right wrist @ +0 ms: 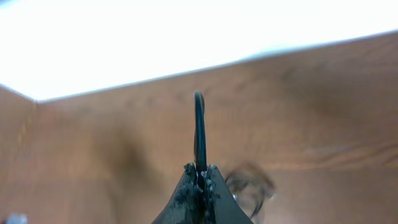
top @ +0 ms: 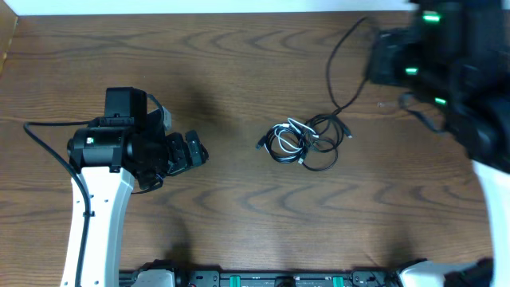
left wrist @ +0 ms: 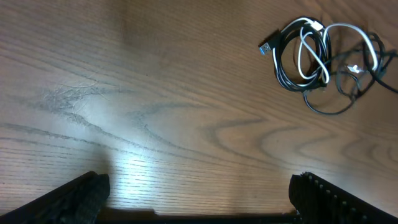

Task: Untangle cables
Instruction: 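Pull the black cable with the right gripper toward the upper right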

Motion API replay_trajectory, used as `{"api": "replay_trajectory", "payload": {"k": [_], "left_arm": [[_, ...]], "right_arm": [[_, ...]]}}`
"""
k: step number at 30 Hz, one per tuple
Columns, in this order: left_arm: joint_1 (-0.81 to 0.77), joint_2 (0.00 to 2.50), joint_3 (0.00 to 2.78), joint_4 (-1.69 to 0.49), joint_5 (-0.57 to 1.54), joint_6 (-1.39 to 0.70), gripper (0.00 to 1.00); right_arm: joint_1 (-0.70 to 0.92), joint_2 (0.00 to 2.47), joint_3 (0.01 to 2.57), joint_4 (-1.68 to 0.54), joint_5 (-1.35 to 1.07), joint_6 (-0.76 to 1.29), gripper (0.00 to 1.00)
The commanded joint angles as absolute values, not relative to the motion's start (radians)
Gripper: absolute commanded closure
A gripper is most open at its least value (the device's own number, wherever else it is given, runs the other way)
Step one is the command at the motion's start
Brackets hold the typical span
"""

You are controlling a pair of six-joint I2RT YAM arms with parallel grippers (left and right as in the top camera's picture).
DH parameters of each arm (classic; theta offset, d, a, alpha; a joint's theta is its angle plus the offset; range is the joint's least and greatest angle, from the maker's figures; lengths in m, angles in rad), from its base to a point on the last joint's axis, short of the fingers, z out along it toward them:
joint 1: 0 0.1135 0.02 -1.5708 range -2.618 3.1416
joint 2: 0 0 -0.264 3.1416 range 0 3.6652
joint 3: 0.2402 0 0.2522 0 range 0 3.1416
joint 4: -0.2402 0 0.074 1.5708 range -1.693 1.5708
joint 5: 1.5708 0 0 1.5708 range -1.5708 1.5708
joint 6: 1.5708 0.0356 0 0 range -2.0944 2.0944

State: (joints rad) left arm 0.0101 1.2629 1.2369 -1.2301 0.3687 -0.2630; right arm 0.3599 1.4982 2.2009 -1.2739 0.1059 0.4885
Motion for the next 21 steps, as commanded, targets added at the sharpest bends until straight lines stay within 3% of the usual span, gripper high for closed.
{"api": "replay_trajectory", "payload": {"k": [1,6,14,21], "left_arm": [[0.007,1.269,1.248,-1.233,0.374,-0.268,0.02],[0.007,1.269,1.248,-1.233,0.374,-0.268,0.02],[0.007,1.269,1.248,-1.233,0.374,-0.268,0.02],[0.007,1.269,1.248,-1.233,0.374,-0.268,0.02]], "right_arm": [[0.328,1.439,2.230,-1.251,0.155,0.474,0.99],[0.329,1.441,2.230,-1.248,0.092,0.478,0.99],[0.329,1.515,2.230,-1.151,-0.359,0.492,0.99],[0.328,1.511,2.245,-0.945,-0.429,0.494,0.98]]}}
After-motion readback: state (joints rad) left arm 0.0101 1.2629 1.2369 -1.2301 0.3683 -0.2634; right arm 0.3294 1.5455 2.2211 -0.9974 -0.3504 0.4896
